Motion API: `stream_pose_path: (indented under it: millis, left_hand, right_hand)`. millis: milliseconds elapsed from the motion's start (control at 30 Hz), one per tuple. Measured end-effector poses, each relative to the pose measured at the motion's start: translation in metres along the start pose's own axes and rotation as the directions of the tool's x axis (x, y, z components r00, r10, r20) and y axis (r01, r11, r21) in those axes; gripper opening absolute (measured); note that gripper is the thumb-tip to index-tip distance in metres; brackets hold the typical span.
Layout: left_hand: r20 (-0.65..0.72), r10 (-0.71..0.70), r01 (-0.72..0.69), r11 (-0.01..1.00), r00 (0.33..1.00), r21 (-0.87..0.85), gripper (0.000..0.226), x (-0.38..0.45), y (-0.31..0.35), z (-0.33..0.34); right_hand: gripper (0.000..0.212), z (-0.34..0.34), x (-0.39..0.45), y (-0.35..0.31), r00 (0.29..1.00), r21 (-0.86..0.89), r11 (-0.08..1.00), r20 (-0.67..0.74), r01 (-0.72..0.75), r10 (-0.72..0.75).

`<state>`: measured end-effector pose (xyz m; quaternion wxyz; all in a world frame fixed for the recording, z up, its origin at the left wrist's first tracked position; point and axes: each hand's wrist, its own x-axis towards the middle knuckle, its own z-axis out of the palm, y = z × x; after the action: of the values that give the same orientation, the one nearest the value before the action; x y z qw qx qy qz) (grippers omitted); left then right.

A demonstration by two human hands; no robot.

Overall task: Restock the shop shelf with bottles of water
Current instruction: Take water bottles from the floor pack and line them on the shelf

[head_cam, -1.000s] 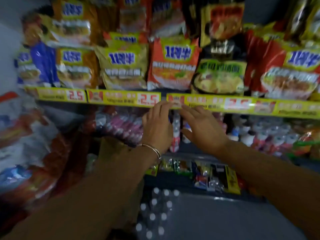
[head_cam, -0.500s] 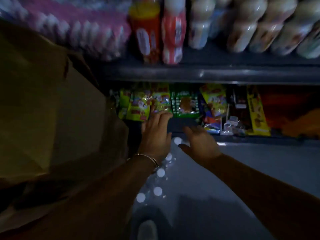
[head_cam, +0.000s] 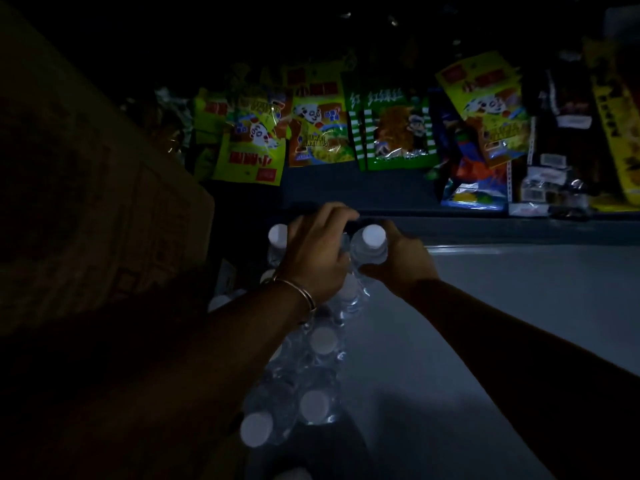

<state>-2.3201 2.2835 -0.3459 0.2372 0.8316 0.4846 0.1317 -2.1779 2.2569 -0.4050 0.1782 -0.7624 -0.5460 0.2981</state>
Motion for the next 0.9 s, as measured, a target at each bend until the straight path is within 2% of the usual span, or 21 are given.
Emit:
stream_pose_path:
  millis: [100,200,300,433,533,600,700,800,900]
  left_hand:
    - [0.011,0.005,-0.006,1.000,1.000,0.018,0.050,0.004,-0.007,0.007]
    - [0.006,0.002,-0.003,1.000,1.000,0.022,0.050,0.004,-0.004,0.002]
    - [0.038,0.016,-0.017,0.999,0.999,0.034,0.051,0.004,0.009,-0.014]
    - [0.133,-0.004,0.001,1.000,0.991,0.023,0.061,0.008,0.047,-0.056]
    - [0.218,-0.003,0.016,0.998,0.976,-0.057,0.064,0.009,0.087,-0.102]
    - [0.244,0.012,0.032,0.984,0.970,-0.175,0.065,0.007,0.116,-0.143]
    - [0.270,0.030,0.048,0.960,0.962,-0.275,0.072,0.006,0.164,-0.215]
    - [0.305,0.072,0.061,0.913,0.950,-0.404,0.079,0.007,0.215,-0.293]
    - [0.316,0.091,0.082,0.865,0.944,-0.495,0.078,0.007,0.266,-0.377]
  right_hand:
    - [0.071,0.005,0.006,0.003,1.000,0.062,0.998,0.003,0.001,-0.001]
    - [0.072,-0.003,0.003,0.001,1.000,0.033,0.999,0.000,-0.008,0.008]
    - [0.071,-0.030,-0.011,-0.009,0.999,0.043,0.999,-0.032,0.010,-0.009]
    - [0.067,-0.089,-0.039,-0.042,0.995,0.053,0.994,-0.001,0.097,-0.098]
    - [0.061,-0.152,-0.061,-0.078,0.986,0.087,0.983,-0.004,0.164,-0.165]
    - [0.054,-0.200,-0.079,-0.109,0.982,0.100,0.977,-0.017,0.189,-0.188]
    - [0.055,-0.274,-0.107,-0.159,0.958,0.133,0.949,-0.062,0.286,-0.281]
    - [0.044,-0.354,-0.136,-0.212,0.925,0.098,0.921,-0.087,0.376,-0.369]
    - [0.047,-0.434,-0.163,-0.267,0.889,0.086,0.887,-0.111,0.453,-0.443]
